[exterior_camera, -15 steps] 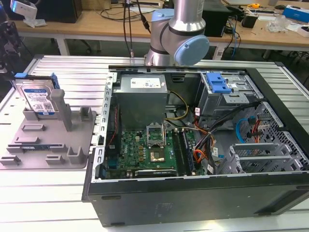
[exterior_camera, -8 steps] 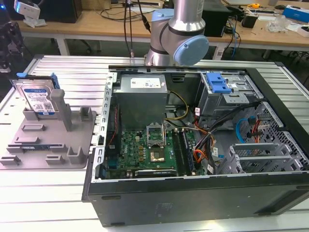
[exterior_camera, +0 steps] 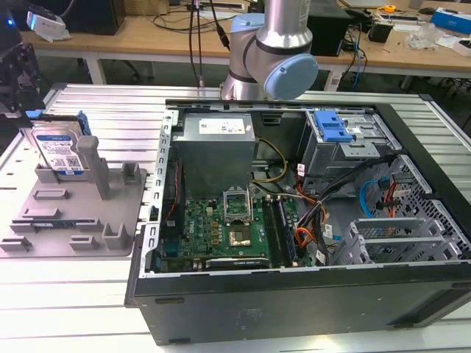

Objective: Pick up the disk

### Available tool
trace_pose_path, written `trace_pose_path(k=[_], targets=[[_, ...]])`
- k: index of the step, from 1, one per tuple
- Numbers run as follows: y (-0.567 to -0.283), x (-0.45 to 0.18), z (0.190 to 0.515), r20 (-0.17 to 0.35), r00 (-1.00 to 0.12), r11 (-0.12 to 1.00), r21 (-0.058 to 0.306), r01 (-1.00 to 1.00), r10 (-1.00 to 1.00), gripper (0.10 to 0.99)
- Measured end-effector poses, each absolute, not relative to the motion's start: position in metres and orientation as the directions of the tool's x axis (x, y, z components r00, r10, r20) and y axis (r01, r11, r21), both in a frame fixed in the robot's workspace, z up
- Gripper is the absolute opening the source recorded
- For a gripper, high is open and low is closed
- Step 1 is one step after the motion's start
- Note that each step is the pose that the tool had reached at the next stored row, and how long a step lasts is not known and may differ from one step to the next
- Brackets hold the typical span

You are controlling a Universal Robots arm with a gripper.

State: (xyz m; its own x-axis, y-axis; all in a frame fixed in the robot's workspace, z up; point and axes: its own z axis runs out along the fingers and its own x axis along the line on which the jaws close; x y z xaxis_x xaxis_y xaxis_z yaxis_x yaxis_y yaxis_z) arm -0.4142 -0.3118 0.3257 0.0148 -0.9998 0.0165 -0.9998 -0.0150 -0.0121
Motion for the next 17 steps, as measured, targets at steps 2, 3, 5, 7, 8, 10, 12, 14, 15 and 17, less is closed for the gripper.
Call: trace_pose_path(k=[2, 3, 5, 7, 8, 10, 12, 14, 15, 17], targets=[[-0.312, -0.414, 0.323, 0.017, 0.015, -0.015, -0.012, -1.000, -1.000, 0.600], [-0.312, -0.414, 0.320, 0.017, 0.015, -0.015, -0.012, -1.000, -1.000, 0.600], [-0.312, -0.414, 0.318, 0.017, 0.015, -0.015, -0.012, -1.000, -1.000, 0.600], [-0.312, -0.414, 0.316, 0.017, 0.015, -0.015, -0.012, -1.000, -1.000, 0.600], [-0.312, -0.414, 0.315, 0.017, 0.015, -0.015, -0.012, -1.000, -1.000, 0.600], [-0.312, -0.414, 0.314, 0.017, 0.015, -0.015, -0.012, -1.000, -1.000, 0.600], [-0.312, -0.414, 0.313, 0.017, 0.015, -0.015, -0.012, -1.000, -1.000, 0.522], [-0.312, -0.414, 0.311, 0.017, 0.015, -0.015, -0.012, -1.000, -1.000, 0.451], [-0.312, -0.414, 0.311, 0.017, 0.015, -0.015, -0.012, -1.000, -1.000, 0.451], [-0.312, -0.414, 0.310, 0.017, 0.015, -0.015, -0.012, -1.000, -1.000, 0.451]])
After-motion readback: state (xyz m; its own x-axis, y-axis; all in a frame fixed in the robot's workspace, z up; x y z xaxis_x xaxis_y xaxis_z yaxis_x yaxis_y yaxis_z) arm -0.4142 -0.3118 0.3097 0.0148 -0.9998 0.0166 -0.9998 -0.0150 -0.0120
